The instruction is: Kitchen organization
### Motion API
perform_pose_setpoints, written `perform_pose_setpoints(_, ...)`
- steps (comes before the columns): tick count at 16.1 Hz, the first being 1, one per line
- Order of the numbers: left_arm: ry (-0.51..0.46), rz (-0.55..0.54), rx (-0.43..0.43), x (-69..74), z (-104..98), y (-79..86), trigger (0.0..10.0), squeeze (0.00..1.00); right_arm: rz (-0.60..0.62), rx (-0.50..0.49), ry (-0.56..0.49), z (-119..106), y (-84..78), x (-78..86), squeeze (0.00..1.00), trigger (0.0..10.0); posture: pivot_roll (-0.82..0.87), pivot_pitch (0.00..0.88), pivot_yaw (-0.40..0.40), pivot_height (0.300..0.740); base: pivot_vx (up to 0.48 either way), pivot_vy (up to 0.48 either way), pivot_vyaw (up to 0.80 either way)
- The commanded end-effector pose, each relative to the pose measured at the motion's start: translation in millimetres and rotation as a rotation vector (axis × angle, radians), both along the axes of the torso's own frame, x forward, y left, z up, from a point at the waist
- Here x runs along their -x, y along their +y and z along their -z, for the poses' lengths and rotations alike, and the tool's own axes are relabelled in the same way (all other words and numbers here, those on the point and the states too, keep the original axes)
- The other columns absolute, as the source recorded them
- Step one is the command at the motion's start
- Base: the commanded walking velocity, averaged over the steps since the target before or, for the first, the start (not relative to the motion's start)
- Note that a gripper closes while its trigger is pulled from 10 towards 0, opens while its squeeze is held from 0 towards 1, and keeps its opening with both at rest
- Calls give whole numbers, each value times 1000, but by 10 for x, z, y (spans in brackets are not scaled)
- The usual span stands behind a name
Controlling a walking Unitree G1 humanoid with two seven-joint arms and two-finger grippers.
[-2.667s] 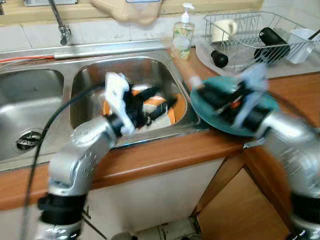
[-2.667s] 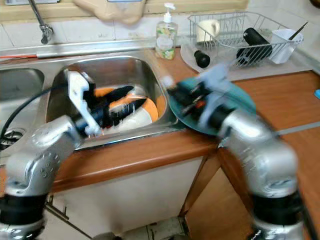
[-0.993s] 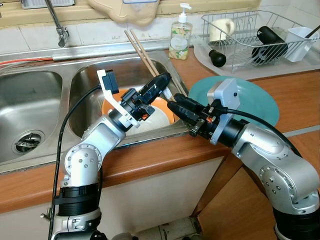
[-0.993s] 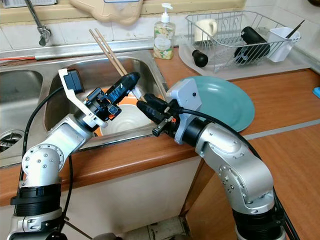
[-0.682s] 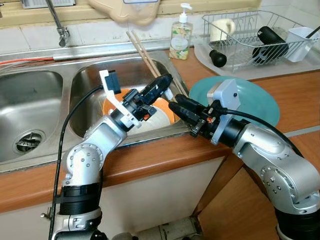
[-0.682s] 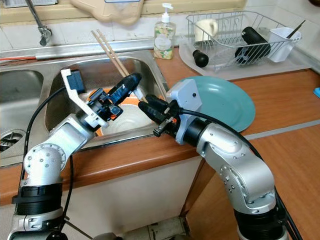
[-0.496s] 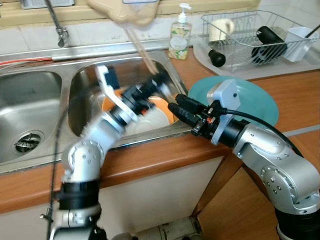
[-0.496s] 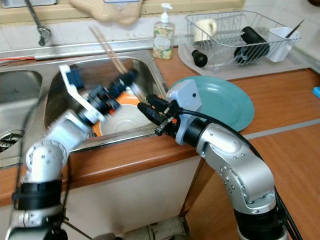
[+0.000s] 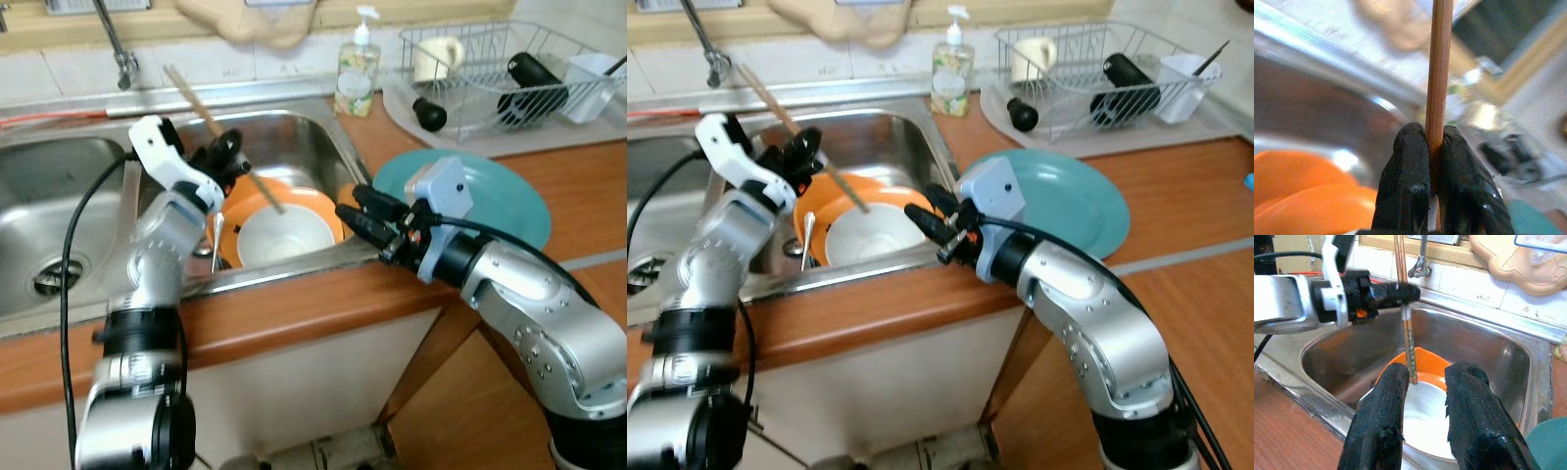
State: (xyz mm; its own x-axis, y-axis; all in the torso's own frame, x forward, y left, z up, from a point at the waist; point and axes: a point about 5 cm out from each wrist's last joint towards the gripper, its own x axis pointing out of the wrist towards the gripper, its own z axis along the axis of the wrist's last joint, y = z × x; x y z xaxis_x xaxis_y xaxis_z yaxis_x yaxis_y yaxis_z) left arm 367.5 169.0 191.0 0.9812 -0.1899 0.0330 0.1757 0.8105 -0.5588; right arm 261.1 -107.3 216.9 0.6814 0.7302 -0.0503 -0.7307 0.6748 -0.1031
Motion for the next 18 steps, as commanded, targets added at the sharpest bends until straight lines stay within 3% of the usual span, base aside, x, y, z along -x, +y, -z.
perform_pose_setpoints(1, 64, -49, -36, -49, 82, 18, 0, 0, 8, 26, -9, -31, 0, -30, 0, 10000, -70, 0, 20, 740, 0, 0, 0)
perform_pose_setpoints(2, 146, -61, -59, -90, 202, 5, 10000, 0, 0, 34, -13, -41, 19, -45, 0, 10000, -75, 0, 19, 740, 0, 0, 0)
perform_pose_setpoints(3, 227, -66, -99, -106, 323, -3, 10000, 561, -8, 39, -20, -56, 37, -52, 0, 10000, -76, 0, 19, 740, 0, 0, 0)
perform_pose_setpoints(4, 252, -69, -111, -111, 356, -5, 10000, 561, -10, 40, -22, -61, 41, -56, 0, 10000, -76, 0, 18, 740, 0, 0, 0)
perform_pose_setpoints(5, 309, -100, -104, -126, 427, 11, 10000, 1000, -22, 46, -21, -60, 57, -49, 0, 10000, -78, 0, 17, 740, 0, 0, 0)
perform_pose_setpoints(7, 373, -146, -103, -142, 514, 39, 10000, 1000, -32, 56, -13, -35, 81, -32, 0, 10000, -78, 0, 12, 740, 0, 0, 0)
perform_pose_setpoints(11, 393, -128, -131, -150, 552, 31, 10000, 1000, 2, 52, -17, -59, 43, -75, 0, 10000, -79, 0, 11, 740, 0, 0, 0)
perform_pose_setpoints(12, 382, -125, -158, -160, 531, 40, 10000, 1000, 53, 47, -19, -82, -19, -134, 0, 10000, -77, 0, 11, 740, 0, 0, 0)
perform_pose_setpoints(15, 278, -80, -303, -195, 402, 36, 10000, 1000, 356, 32, 5, -136, -442, -414, 35, 10000, -77, 0, 19, 740, 0, 0, 0)
perform_pose_setpoints(16, 247, -65, -349, -195, 373, 24, 10000, 1000, 386, 26, 16, -139, -513, -440, 1000, 10000, -77, 0, 19, 740, 0, 0, 0)
perform_pose_setpoints(17, 212, -48, -411, -189, 341, 9, 10000, 1000, 430, 25, 27, -148, -614, -470, 1000, 10000, -77, 0, 19, 740, 0, 0, 0)
perform_pose_setpoints(18, 208, -46, -420, -188, 337, 7, 10000, 1000, 437, 26, 28, -150, -630, -474, 1000, 10000, -77, 0, 19, 740, 0, 0, 0)
